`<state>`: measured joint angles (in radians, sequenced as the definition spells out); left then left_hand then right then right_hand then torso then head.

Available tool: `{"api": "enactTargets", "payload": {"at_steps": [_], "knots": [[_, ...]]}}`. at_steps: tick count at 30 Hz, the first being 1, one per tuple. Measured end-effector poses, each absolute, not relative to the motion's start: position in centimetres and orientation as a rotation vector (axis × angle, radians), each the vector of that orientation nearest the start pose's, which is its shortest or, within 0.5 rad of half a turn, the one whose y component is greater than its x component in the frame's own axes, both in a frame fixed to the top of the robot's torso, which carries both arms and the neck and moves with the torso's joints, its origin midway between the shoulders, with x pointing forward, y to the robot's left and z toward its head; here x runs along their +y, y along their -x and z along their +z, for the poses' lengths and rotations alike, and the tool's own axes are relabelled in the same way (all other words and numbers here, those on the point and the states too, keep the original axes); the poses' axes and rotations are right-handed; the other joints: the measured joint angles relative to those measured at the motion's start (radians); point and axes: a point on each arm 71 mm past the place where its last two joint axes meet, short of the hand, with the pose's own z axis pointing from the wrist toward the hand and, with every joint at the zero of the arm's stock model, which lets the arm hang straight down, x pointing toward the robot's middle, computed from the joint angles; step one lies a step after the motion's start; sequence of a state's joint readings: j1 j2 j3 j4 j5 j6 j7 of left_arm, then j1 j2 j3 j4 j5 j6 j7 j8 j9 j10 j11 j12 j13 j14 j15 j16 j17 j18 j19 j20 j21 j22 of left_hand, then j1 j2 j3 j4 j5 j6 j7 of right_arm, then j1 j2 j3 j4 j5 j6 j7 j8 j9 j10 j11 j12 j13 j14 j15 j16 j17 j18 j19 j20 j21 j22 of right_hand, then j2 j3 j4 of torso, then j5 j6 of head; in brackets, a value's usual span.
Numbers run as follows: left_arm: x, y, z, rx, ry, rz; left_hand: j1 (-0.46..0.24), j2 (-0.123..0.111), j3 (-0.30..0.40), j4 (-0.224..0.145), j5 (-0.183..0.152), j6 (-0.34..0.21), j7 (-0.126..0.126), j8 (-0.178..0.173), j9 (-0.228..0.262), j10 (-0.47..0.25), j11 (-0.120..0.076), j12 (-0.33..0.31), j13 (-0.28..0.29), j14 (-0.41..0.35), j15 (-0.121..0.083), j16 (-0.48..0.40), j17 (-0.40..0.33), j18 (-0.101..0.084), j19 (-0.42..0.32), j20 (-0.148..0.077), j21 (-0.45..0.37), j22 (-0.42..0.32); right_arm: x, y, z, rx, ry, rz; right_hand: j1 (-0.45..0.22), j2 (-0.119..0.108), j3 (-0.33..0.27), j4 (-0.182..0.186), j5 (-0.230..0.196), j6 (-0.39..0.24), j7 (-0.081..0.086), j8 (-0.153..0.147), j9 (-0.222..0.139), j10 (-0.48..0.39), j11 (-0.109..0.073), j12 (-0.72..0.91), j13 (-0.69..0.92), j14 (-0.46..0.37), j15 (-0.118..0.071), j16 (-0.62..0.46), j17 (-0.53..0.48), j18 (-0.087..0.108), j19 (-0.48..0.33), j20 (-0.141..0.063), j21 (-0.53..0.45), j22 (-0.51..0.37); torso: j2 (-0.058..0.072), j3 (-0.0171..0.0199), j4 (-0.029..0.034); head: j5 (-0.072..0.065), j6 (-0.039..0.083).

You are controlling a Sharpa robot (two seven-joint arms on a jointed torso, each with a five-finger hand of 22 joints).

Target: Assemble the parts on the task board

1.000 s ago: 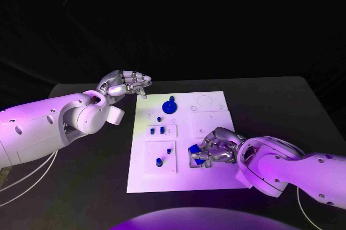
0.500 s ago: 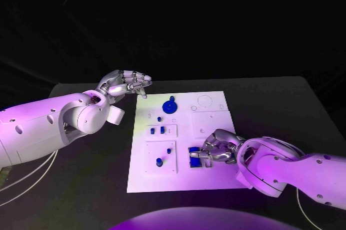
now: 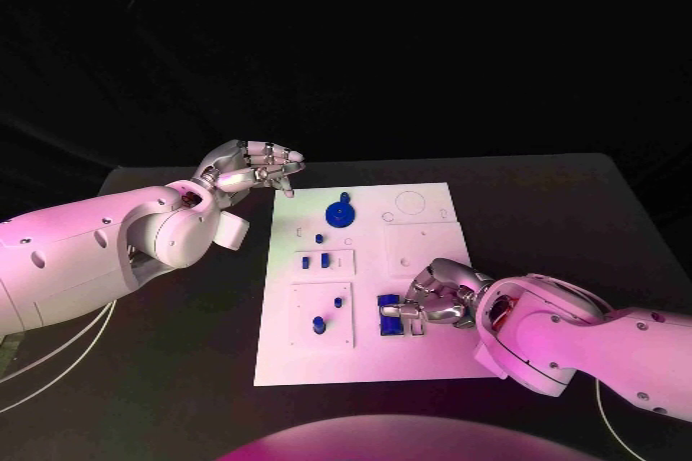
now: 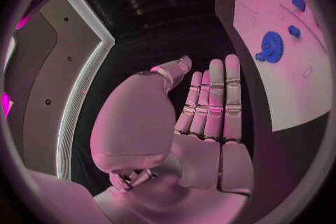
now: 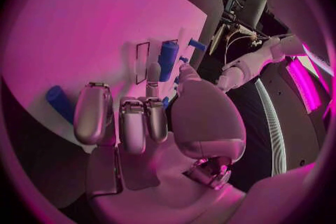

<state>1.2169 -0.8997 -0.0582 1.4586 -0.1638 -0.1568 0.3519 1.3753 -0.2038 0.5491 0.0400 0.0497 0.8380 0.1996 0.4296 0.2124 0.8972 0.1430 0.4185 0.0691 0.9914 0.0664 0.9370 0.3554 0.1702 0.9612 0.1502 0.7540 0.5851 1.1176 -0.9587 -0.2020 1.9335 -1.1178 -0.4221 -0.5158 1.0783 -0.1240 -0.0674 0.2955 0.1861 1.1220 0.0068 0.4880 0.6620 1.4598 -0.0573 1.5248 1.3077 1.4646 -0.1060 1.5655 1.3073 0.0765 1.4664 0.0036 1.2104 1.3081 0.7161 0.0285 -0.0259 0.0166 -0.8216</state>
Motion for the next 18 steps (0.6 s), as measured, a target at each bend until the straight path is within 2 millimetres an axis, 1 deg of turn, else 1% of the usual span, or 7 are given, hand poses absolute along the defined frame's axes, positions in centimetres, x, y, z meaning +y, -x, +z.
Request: {"api": "enactTargets", "payload": {"at_steps": [1,4,6,9,10,15,18], "knots": [[24.7,-49.6,-18.0,1.538,0.941,-1.505,0.000,0.000,0.000,0.000,0.000,0.000,0.000,0.000,0.000,0.000,0.000,0.000,0.000,0.000,0.000,0.000,0.000,0.000,0.000,0.000,0.000,0.000,-17.2,-35.8,-25.2,2.124,-0.353,0.647,0.017,0.009,-0.003,0.000,0.000,0.000,0.000,0.000,0.001,0.000,0.000,0.000,0.000,0.000,0.000,0.000,0.000,0.000,0.000,0.000,0.000,0.000,0.000,0.0000,0.0000,0.000,0.000],[24.7,-49.6,-18.0,1.538,0.941,-1.505,0.000,0.000,0.000,0.000,0.000,0.000,0.000,0.000,0.000,0.000,0.000,0.000,0.000,0.000,0.000,0.000,0.000,0.000,0.000,0.000,0.000,0.000,-17.5,-35.6,-25.1,2.120,-0.351,0.645,0.092,0.008,-0.003,0.000,0.000,0.000,0.000,0.000,0.001,0.000,0.000,0.000,0.000,0.000,0.000,0.000,0.001,0.000,0.000,0.000,0.000,0.000,0.000,0.0000,0.0001,-0.001,-0.001],[24.8,-49.6,-18.0,1.538,0.942,-1.505,0.000,0.000,0.000,0.000,0.000,0.000,0.000,0.000,0.000,0.000,0.000,0.000,0.000,0.000,0.000,0.000,0.000,0.000,0.000,0.000,0.000,0.000,-17.8,-35.5,-25.0,2.117,-0.351,0.643,0.112,0.003,-0.003,0.000,0.000,-0.004,0.000,0.000,0.001,0.000,0.000,0.000,0.000,0.000,0.000,0.000,0.001,0.000,0.000,0.000,-0.002,0.000,0.000,0.0003,0.0000,-0.001,-0.001],[24.8,-49.6,-18.0,1.538,0.942,-1.504,0.000,0.000,0.000,0.000,0.000,0.000,0.000,0.000,0.000,0.000,0.000,0.000,0.000,0.000,0.000,0.000,0.000,0.000,0.000,0.000,0.000,0.000,-18.4,-35.3,-24.7,2.109,-0.355,0.640,0.127,0.005,-0.003,0.000,0.000,-0.009,0.002,-0.003,0.000,0.000,0.000,0.000,0.000,0.000,0.000,0.000,0.001,0.000,0.000,0.000,-0.015,0.000,0.000,0.0005,-0.0004,0.000,-0.001],[24.8,-49.6,-18.0,1.538,0.942,-1.503,0.000,0.000,0.000,0.000,0.000,0.000,0.000,0.000,0.000,0.000,0.000,0.000,0.000,0.000,0.000,0.000,0.000,0.000,0.000,0.000,0.000,0.000,-18.7,-35.3,-24.6,2.104,-0.357,0.640,0.133,0.011,-0.003,0.000,0.000,-0.012,0.005,-0.007,-0.001,0.000,0.000,-0.004,0.000,0.000,0.000,0.000,0.001,0.000,0.000,0.000,-0.021,0.000,0.000,0.0006,-0.0007,0.000,-0.001],[24.8,-49.7,-18.0,1.538,0.942,-1.503,0.000,0.000,0.000,0.000,0.000,0.000,0.000,0.000,0.000,0.000,0.000,0.000,0.000,0.000,0.000,0.000,0.000,0.000,0.000,0.000,0.000,0.000,-20.5,-35.8,-23.2,2.049,-0.372,0.639,0.203,0.010,-0.005,-0.002,0.000,-0.059,0.026,-0.052,-0.018,0.007,0.011,-0.007,0.000,0.000,0.000,0.000,0.001,0.000,-0.003,0.003,-0.035,0.000,-0.001,0.0002,-0.0009,-0.002,-0.001],[24.8,-49.7,-18.0,1.538,0.942,-1.502,0.000,0.000,0.000,0.000,0.000,0.000,0.000,0.000,0.000,0.000,0.000,0.000,0.000,0.000,0.000,0.000,0.000,0.000,0.000,0.000,0.000,0.000,-21.9,-36.3,-22.1,2.004,-0.382,0.637,0.232,0.002,-0.006,-0.003,0.000,-0.066,0.033,-0.070,-0.025,0.008,0.015,-0.007,0.000,0.002,0.006,0.000,0.001,0.000,-0.004,0.004,-0.035,0.000,-0.001,0.0002,-0.0006,-0.005,-0.001]]}}
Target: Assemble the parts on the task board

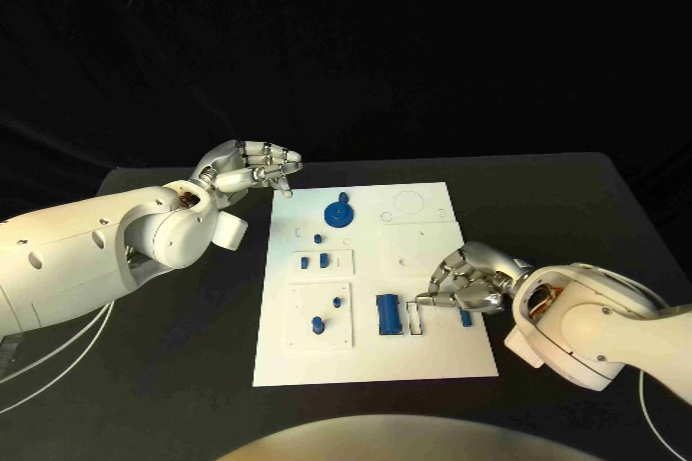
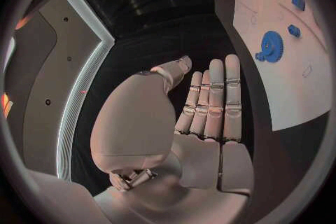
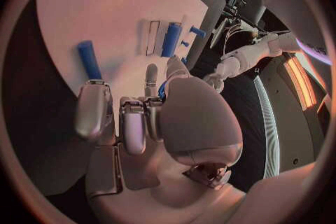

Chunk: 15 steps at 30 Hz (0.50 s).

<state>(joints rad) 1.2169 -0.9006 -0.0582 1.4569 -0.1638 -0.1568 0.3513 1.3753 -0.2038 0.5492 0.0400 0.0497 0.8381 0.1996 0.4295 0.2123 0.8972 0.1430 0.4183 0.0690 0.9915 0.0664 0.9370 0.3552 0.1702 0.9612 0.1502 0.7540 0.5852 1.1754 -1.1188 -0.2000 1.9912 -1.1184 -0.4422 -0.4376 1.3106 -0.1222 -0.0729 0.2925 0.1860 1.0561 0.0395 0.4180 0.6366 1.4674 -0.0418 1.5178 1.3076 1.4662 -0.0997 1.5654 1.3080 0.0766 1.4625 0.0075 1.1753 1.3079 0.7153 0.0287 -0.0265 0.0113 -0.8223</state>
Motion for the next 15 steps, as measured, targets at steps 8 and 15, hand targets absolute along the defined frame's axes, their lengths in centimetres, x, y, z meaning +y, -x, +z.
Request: {"api": "enactTargets", "payload": {"at_steps": [8,15], "knots": [[24.8,-49.7,-18.1,1.538,0.942,-1.503,0.000,0.000,0.000,0.000,0.000,0.000,0.000,0.000,0.000,0.000,0.000,0.000,0.000,0.000,0.000,0.000,0.000,0.000,0.000,0.000,0.000,0.000,-24.8,-36.3,-21.1,1.952,-0.387,0.606,0.058,0.001,0.012,-0.003,0.000,-0.006,0.007,-0.037,-0.018,-0.003,0.012,0.000,0.000,-0.001,0.009,0.000,0.000,0.000,0.000,0.007,0.000,0.000,0.001,-0.0007,0.0003,-0.007,0.002],[24.8,-49.7,-18.1,1.538,0.942,-1.504,0.000,0.000,0.000,0.000,0.000,0.000,0.000,0.000,0.000,0.000,0.000,0.000,0.000,0.000,0.000,0.000,0.000,0.000,0.000,0.000,0.000,0.000,-26.0,-35.8,-21.8,1.959,-0.335,0.546,0.058,0.001,0.013,-0.002,0.000,-0.006,0.007,-0.041,-0.020,-0.003,0.012,-0.005,0.000,-0.001,0.009,0.000,0.000,0.000,0.000,0.007,-0.004,0.000,0.001,-0.0007,-0.0003,-0.012,0.004]]}}
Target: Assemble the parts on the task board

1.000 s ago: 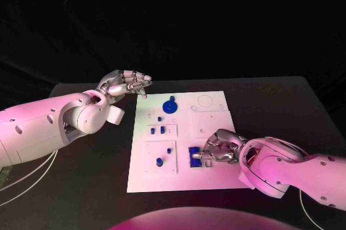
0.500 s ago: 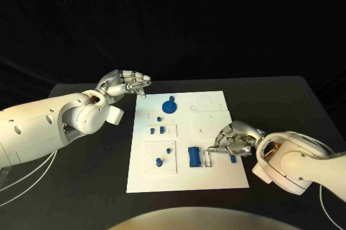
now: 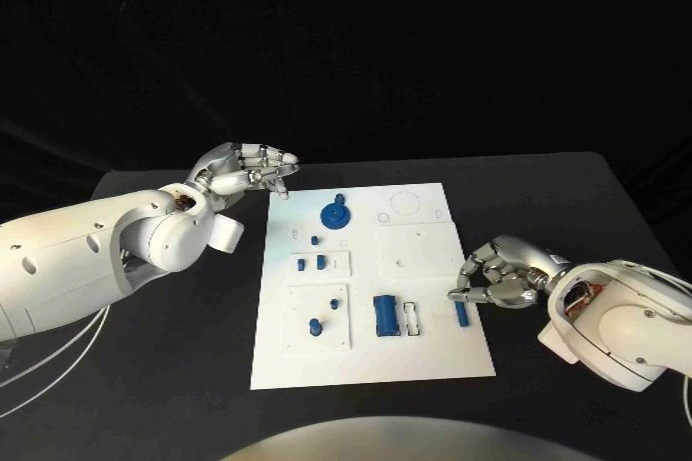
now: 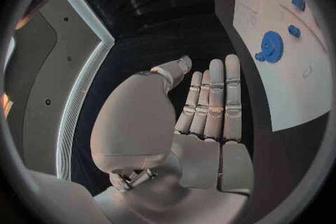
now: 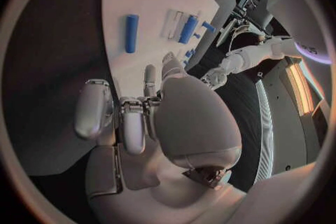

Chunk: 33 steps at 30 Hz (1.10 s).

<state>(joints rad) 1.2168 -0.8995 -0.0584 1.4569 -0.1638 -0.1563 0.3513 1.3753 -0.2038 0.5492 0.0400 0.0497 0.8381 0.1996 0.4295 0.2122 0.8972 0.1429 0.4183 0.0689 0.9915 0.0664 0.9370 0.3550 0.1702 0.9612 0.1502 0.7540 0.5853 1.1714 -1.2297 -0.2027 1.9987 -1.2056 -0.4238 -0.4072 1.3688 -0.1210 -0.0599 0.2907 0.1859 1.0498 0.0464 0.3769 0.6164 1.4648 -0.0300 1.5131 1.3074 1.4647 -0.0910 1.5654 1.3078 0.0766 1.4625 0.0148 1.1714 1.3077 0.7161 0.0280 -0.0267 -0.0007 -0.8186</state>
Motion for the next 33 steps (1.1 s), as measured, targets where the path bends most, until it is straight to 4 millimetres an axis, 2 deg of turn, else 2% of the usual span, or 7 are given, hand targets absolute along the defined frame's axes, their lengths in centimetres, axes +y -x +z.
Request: {"api": "enactTargets", "payload": {"at_steps": [3,8,10,14,22,31,33], "knots": [[24.8,-49.7,-18.1,1.538,0.942,-1.504,0.000,0.000,0.000,0.000,0.000,0.000,0.000,0.000,0.000,0.000,0.000,0.000,0.000,0.000,0.000,0.000,0.000,0.000,0.000,0.000,0.000,0.000,-26.4,-35.4,-22.3,1.967,-0.305,0.508,0.000,0.000,0.000,0.000,0.000,0.007,0.005,-0.004,0.000,0.000,0.000,0.000,0.000,0.000,0.000,0.000,0.000,0.000,0.000,0.000,0.000,0.000,0.000,0.0000,0.0003,-0.003,0.000],[24.8,-49.7,-18.1,1.538,0.942,-1.503,0.000,0.000,0.000,0.000,0.000,0.000,0.000,0.000,0.000,0.000,0.000,0.000,0.000,0.000,0.000,0.000,0.000,0.000,0.000,0.000,0.000,0.000,-26.7,-35.2,-22.7,1.968,-0.260,0.460,-0.018,-0.018,0.000,0.000,0.000,0.024,-0.001,-0.004,-0.001,0.000,0.000,0.000,0.000,0.000,0.000,0.000,0.000,0.000,0.000,0.000,0.000,0.000,0.000,0.0000,0.0004,-0.005,0.001],[24.8,-49.7,-18.1,1.538,0.942,-1.503,0.000,0.000,0.000,0.000,0.000,0.000,0.000,0.000,0.000,0.000,0.000,0.000,0.000,0.000,0.000,0.000,0.000,0.000,0.000,0.000,0.000,0.000,-26.8,-35.2,-22.9,1.967,-0.247,0.443,-0.021,-0.020,0.000,0.000,0.000,0.028,0.002,-0.004,-0.001,0.000,0.000,0.000,0.000,0.000,0.000,0.000,0.000,0.000,0.000,0.000,0.000,0.000,0.000,0.0000,0.0006,-0.006,0.001],[24.9,-49.7,-18.0,1.538,0.942,-1.503,0.000,0.000,0.000,0.000,0.000,0.000,0.000,0.000,0.000,0.000,0.000,0.000,0.000,0.000,0.000,0.000,0.000,0.000,0.000,0.000,0.000,0.000,-27.0,-35.1,-23.2,1.967,-0.228,0.415,-0.050,-0.025,-0.001,0.001,0.000,0.034,-0.005,-0.004,-0.001,0.000,0.000,-0.004,0.000,0.000,0.000,0.000,0.000,0.000,0.000,0.000,0.000,0.000,0.000,0.0000,0.0013,-0.007,0.001],[25.0,-49.6,-18.0,1.538,0.943,-1.501,0.000,0.000,0.000,0.000,0.000,0.000,0.000,0.000,0.001,0.000,0.000,0.000,0.000,0.000,0.000,0.000,0.000,0.000,0.000,0.000,0.000,0.000,-26.6,-34.9,-24.0,1.980,-0.201,0.393,-0.103,-0.024,-0.030,0.007,0.000,0.044,-0.004,-0.009,0.001,0.000,0.000,-0.008,0.000,0.000,0.000,0.000,0.000,0.000,0.000,0.000,0.000,0.000,0.000,0.0001,0.0012,-0.005,0.000],[25.0,-49.6,-18.0,1.538,0.944,-1.500,0.000,0.008,0.000,0.000,0.000,0.000,0.000,0.006,0.001,0.000,0.000,0.000,0.001,0.000,0.000,0.000,0.001,0.000,0.000,0.000,0.000,-0.001,-25.9,-34.9,-24.7,1.986,-0.183,0.394,-0.103,-0.023,-0.034,0.006,0.000,0.045,-0.004,-0.007,0.006,0.000,0.000,-0.008,0.000,0.000,0.000,0.000,0.000,0.000,0.000,0.000,-0.004,0.000,0.000,0.0005,0.0007,-0.003,-0.002],[25.0,-49.6,-18.0,1.538,0.944,-1.500,0.000,0.008,0.000,0.000,0.000,0.000,0.000,0.006,0.001,0.000,0.000,0.000,0.001,0.000,0.000,0.000,0.001,0.000,0.000,0.000,0.000,-0.001,-25.8,-34.9,-24.8,1.986,-0.180,0.396,-0.073,-0.012,-0.030,0.003,0.000,0.049,-0.005,-0.009,0.012,0.000,0.000,-0.008,0.000,0.000,0.000,0.000,0.000,0.000,0.000,0.000,-0.004,0.000,0.000,0.0005,0.0007,-0.003,-0.002]]}}
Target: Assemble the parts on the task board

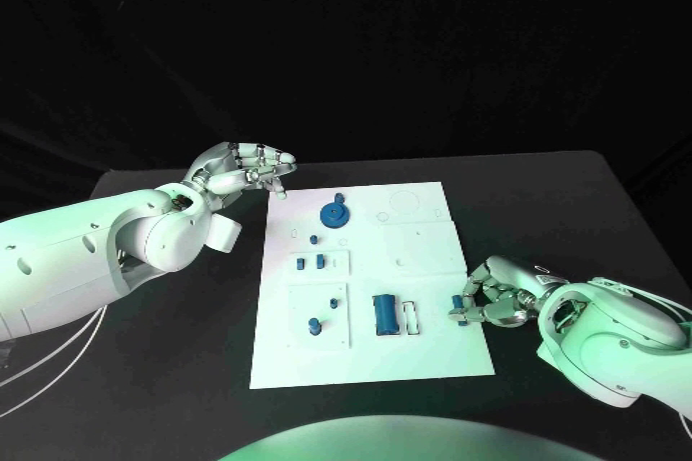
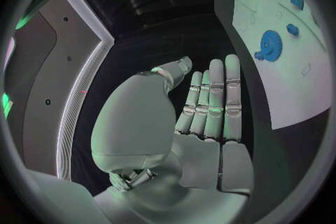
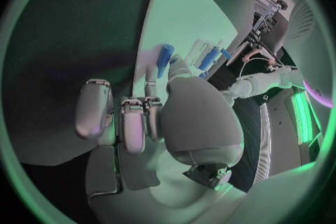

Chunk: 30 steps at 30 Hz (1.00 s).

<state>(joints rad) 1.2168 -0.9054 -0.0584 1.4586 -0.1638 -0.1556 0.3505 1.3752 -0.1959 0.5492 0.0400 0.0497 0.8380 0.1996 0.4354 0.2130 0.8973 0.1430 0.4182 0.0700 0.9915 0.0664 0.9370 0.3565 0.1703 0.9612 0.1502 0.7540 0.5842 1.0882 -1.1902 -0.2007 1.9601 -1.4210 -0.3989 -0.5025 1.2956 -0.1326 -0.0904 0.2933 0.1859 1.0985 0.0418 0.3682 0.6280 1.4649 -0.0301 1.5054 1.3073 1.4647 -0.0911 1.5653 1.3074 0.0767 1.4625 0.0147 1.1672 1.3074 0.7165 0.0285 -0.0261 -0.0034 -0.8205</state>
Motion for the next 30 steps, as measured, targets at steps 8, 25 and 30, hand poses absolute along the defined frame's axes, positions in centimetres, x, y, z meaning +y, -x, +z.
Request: {"api": "enactTargets", "payload": {"at_steps": [8,25,30], "knots": [[25.0,-49.6,-18.0,1.539,0.944,-1.500,0.000,0.000,0.000,0.000,0.000,0.000,0.000,0.000,0.000,0.000,0.000,0.000,0.000,0.000,0.000,0.000,0.000,0.000,0.000,0.000,0.000,0.000,-24.9,-35.2,-25.0,1.972,-0.143,0.410,0.152,-0.027,0.125,-0.002,-0.004,0.005,-0.003,-0.018,0.001,0.000,0.000,-0.005,0.000,0.000,0.000,0.000,0.000,0.000,0.000,0.000,-0.009,0.000,0.000,-0.0003,0.0006,0.000,-0.001],[25.1,-49.6,-18.0,1.540,0.946,-1.498,0.000,0.000,0.000,0.000,0.000,0.000,0.000,0.000,0.000,0.000,0.000,0.005,0.000,0.000,0.000,0.000,0.000,0.000,0.000,0.000,0.000,0.000,-24.1,-35.2,-24.8,1.939,-0.056,0.423,0.218,-0.073,0.245,0.074,0.000,0.022,-0.001,-0.075,-0.001,0.000,0.000,-0.009,0.001,0.000,0.000,-0.004,0.000,0.000,0.000,0.000,-0.012,0.001,-0.001,-0.0007,0.0007,-0.002,-0.002],[25.1,-49.6,-18.0,1.540,0.946,-1.498,0.000,0.000,0.000,0.000,0.000,0.000,0.000,0.000,0.000,0.000,0.000,0.006,0.000,0.000,0.000,0.000,0.000,0.000,0.000,0.000,0.000,0.000,-24.0,-34.8,-24.7,1.936,-0.071,0.434,0.222,-0.077,0.357,0.088,0.000,0.025,-0.004,-0.086,-0.037,0.000,0.000,-0.009,0.001,0.000,0.000,-0.004,0.000,0.000,0.000,0.000,-0.012,0.001,-0.001,-0.0004,0.0007,-0.002,-0.001]]}}
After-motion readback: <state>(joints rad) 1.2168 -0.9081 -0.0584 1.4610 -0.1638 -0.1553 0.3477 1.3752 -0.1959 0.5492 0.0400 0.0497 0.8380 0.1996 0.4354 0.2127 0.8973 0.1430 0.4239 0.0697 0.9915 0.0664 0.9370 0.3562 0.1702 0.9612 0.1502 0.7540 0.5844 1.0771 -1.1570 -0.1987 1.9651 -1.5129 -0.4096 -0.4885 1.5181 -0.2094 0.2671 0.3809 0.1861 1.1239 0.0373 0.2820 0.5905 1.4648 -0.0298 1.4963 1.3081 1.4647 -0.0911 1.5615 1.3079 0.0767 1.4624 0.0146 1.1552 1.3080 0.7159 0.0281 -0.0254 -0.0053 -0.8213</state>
